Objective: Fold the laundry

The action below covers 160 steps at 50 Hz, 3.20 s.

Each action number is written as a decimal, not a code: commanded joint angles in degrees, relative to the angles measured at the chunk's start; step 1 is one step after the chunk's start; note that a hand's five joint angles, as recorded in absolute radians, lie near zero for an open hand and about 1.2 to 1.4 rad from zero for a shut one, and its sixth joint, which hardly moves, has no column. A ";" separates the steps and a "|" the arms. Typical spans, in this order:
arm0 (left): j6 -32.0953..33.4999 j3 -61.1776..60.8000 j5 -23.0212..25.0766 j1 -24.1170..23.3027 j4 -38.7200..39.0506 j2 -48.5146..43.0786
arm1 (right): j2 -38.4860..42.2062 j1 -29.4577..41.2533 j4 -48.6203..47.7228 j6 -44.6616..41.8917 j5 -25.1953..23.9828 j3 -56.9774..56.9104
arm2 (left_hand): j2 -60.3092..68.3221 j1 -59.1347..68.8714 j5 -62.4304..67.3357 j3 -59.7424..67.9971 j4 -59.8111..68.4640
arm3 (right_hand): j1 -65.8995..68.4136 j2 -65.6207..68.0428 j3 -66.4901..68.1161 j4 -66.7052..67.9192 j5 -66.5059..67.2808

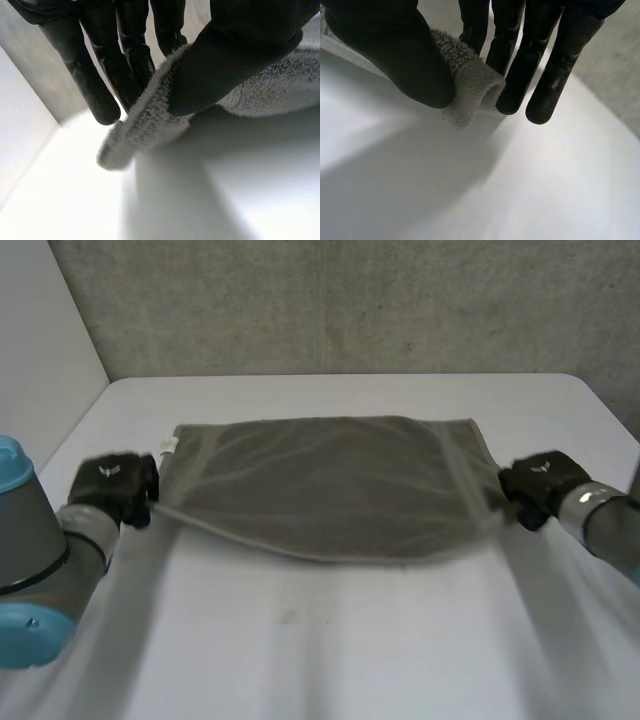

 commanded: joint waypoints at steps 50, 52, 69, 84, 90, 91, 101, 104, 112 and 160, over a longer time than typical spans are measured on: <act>13.48 44.42 -0.30 -4.88 -4.96 -35.67 | 26.73 1.74 -3.10 -4.32 12.67 -34.87 | 10.21 11.14 10.34 10.28 10.24 | 24.28 12.61 12.78 11.73 14.08; 13.48 45.04 -0.21 -4.88 -4.96 -36.03 | 27.61 1.83 -3.10 -4.41 13.02 -35.67 | 10.21 11.14 10.34 10.28 10.24 | 24.28 12.61 12.78 11.73 14.08; 12.52 44.34 -0.65 -5.05 -4.87 -29.28 | 19.21 3.85 -9.06 0.58 15.40 -33.75 | -59.75 -58.82 -59.62 -59.68 -59.71 | -45.72 -57.39 -57.22 -58.27 -55.92; 6.65 27.23 -0.30 -5.14 -4.69 -11.44 | -0.14 3.06 -8.29 4.91 8.64 -15.22 | -59.75 -58.82 -59.62 -59.68 -59.71 | -45.72 -57.39 -57.22 -58.27 -55.92; -1.70 16.85 -0.38 -5.75 -4.43 -5.54 | -2.88 0.43 -2.67 4.99 5.91 -8.27 | -59.75 -58.82 -59.62 -59.68 -59.71 | -34.40 -46.08 -45.91 -46.96 -44.61; -1.72 16.83 -0.38 -5.76 -4.43 -5.53 | -2.88 0.42 -2.66 4.99 5.90 -8.25 | -59.75 -58.82 -59.62 -59.68 -59.71 | -34.36 -46.04 -45.87 -46.92 -44.56; -6.29 6.82 -0.30 -5.41 1.09 -2.19 | -0.08 -3.09 -1.86 4.99 0.28 -1.05 | -59.75 -58.82 -59.62 -59.68 -59.71 | -24.12 -35.79 -35.62 -36.67 -34.32; -6.29 4.80 -0.38 -5.05 3.82 -2.19 | 1.60 -3.53 -4.84 4.99 0.19 0.70 | -59.75 -58.82 -59.62 -59.68 -59.71 | -22.10 -33.78 -33.60 -34.65 -32.30; -6.12 1.98 -0.30 -5.14 5.15 -1.84 | 4.76 -4.76 -13.46 4.38 0.10 3.43 | -59.75 -58.82 -59.62 -59.68 -59.71 | -15.70 -27.38 -27.21 -28.26 -25.91; -6.12 1.62 -0.47 -5.41 5.15 -0.79 | -0.87 16.64 -25.67 -9.95 3.46 -5.17 | -59.75 -58.82 -59.62 -59.68 -59.71 | 24.28 12.61 12.78 11.73 14.08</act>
